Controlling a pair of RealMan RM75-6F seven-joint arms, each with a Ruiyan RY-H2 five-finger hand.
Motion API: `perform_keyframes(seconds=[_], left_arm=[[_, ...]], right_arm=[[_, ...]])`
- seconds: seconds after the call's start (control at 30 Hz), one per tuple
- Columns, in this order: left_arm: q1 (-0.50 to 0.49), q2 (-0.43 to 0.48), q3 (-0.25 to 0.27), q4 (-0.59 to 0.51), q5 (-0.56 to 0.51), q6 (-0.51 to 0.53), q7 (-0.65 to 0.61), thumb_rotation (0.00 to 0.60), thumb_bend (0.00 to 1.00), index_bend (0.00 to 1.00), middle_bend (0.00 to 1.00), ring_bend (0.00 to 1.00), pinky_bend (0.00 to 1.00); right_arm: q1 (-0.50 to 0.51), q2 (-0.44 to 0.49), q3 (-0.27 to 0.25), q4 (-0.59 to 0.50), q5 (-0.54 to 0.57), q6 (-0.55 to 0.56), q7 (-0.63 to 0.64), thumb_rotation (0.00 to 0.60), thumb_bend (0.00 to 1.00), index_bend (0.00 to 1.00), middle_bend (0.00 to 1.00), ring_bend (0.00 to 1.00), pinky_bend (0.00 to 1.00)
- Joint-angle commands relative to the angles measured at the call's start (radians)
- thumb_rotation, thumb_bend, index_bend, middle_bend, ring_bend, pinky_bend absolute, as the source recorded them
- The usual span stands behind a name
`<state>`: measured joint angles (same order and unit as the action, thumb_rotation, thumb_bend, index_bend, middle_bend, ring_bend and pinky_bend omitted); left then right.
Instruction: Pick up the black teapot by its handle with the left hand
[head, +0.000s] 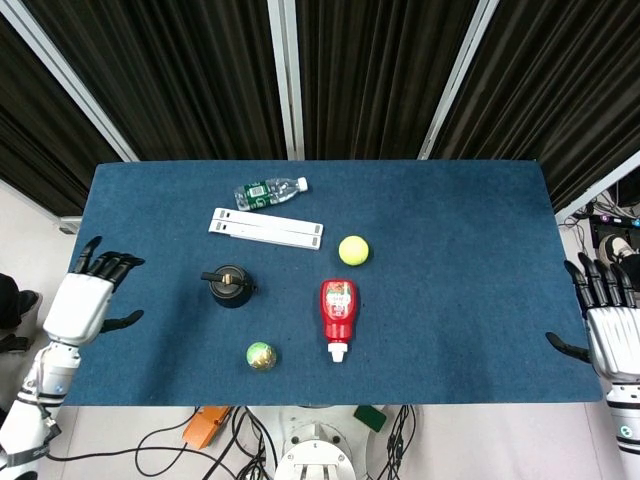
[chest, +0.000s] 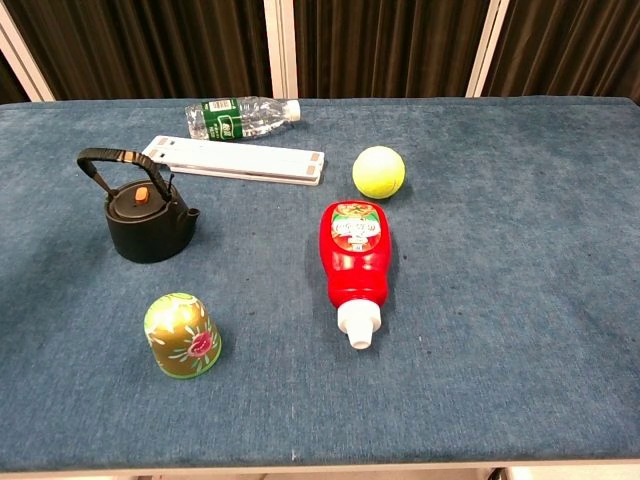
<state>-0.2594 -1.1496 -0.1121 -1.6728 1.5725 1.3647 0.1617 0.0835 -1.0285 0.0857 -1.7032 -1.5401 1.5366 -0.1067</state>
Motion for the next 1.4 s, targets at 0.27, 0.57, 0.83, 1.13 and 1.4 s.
perform_keyframes(seconds=[0.27,0.57,0.83,1.13,1.4], left_arm=[[-0.236,-0.102,-0.089,-0.081,-0.229,-0.315,0.250,0.600,0.09,0.28,0.29,0.23,0.00],[-0.319,-0.192,-0.094,-0.083,-0.443,-0.344,0.470,0.600,0.09,0.32,0.35,0.29,0.00],[-0.353,-0.243,-0.079,-0.087,-0.528,-0.302,0.549,0.600,0.09,0.36,0.39,0.33,0.00],[-0.389,-0.283,-0.055,-0.080,-0.572,-0.267,0.617,0.600,0.09,0.42,0.48,0.41,0.00],[-0.407,-0.306,-0.036,-0.078,-0.616,-0.231,0.672,0.600,0.09,0.49,0.52,0.43,0.00]], right_arm=[[-0.007,0.000,-0.009,0.012,0.000,-0.006,0.025,0.600,0.12,0.00,0.00,0.00,0.00],[-0.015,-0.003,-0.013,0.028,0.019,-0.014,0.041,0.600,0.12,0.00,0.00,0.00,0.00],[-0.012,-0.007,-0.015,0.036,0.028,-0.030,0.039,0.600,0.12,0.00,0.00,0.00,0.00],[-0.016,-0.009,-0.015,0.040,0.037,-0.032,0.044,0.600,0.12,0.00,0.00,0.00,0.00],[-0.011,-0.012,-0.016,0.042,0.037,-0.043,0.043,0.600,0.12,0.00,0.00,0.00,0.00]])
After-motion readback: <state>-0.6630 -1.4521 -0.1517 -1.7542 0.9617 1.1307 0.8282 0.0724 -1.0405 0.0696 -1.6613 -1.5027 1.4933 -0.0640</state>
